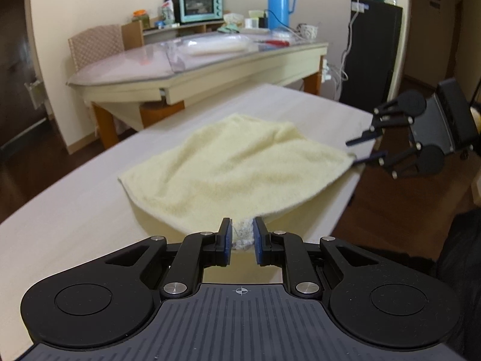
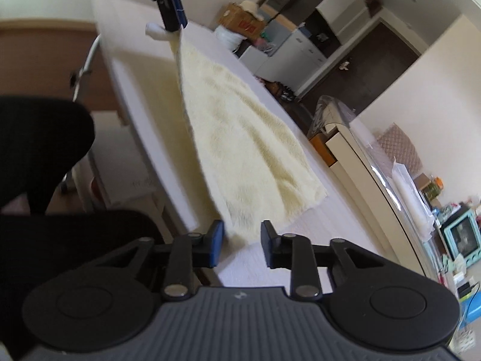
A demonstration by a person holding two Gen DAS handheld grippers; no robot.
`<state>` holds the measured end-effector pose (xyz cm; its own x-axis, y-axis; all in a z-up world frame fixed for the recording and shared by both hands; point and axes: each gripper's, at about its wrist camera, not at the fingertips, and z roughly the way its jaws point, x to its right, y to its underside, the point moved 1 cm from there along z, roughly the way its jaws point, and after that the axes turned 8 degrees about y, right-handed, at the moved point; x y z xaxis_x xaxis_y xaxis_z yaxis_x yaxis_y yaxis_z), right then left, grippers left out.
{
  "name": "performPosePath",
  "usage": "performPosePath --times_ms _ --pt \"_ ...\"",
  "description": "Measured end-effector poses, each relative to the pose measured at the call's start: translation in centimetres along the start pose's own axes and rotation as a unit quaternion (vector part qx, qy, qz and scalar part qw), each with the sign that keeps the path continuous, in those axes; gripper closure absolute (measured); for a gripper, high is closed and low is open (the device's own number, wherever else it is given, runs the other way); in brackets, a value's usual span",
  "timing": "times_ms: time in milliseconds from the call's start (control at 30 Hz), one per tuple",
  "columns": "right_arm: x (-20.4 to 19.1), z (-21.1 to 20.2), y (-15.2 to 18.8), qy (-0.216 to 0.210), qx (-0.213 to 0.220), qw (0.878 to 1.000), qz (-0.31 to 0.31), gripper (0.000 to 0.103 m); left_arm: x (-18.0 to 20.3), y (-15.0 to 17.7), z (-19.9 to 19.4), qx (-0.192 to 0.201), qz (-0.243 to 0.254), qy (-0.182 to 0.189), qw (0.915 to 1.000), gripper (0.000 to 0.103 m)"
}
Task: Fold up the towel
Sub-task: 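Grasp a towel corner with the left gripper and the opposite corner with the right, then lift the corner with the right gripper and fold it over toward the left gripper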
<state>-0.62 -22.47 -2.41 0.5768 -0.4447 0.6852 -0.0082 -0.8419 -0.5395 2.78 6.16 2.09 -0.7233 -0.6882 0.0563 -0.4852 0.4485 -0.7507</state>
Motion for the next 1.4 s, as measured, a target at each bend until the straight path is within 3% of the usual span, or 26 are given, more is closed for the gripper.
performPosePath --times_ms 67,100,500,600,733,1033,1167,1400 --pt "-0.3 0.1 -0.1 0.003 0.003 1.000 -0.012 0.086 0.4 0.5 0.1 -0.004 -0.001 0.001 1.0000 0.087" --pt "-0.6 0.2 -0.2 0.003 0.004 1.000 -0.021 0.096 0.7 0.8 0.1 -0.005 -0.004 0.002 1.0000 0.087" --pt "-0.4 -1.5 -1.2 0.047 0.020 0.991 -0.125 0.098 2.4 3.8 0.2 -0.022 -0.027 0.004 0.9994 0.087" --pt "-0.2 -1.5 -1.6 0.054 0.023 0.988 -0.142 0.098 1.6 3.2 -0.8 0.010 -0.051 -0.001 0.9987 0.086" --pt "-0.2 -1.3 -1.9 0.055 0.024 0.987 -0.147 0.098 0.7 2.5 -0.5 0.030 -0.062 -0.038 0.9969 0.086" --pt "0.1 -1.1 -2.3 0.064 0.017 0.985 -0.159 0.098 2.2 3.4 2.5 -0.028 -0.002 -0.076 0.9967 0.082" --pt "1.1 -0.8 -3.4 0.074 0.035 0.979 -0.186 0.098 2.5 4.2 2.3 -0.035 -0.003 -0.095 0.9948 0.082" --pt "3.4 2.7 -7.4 0.085 0.082 0.953 -0.280 0.098 3.5 4.5 2.2 -0.029 -0.006 -0.124 0.9918 0.086"
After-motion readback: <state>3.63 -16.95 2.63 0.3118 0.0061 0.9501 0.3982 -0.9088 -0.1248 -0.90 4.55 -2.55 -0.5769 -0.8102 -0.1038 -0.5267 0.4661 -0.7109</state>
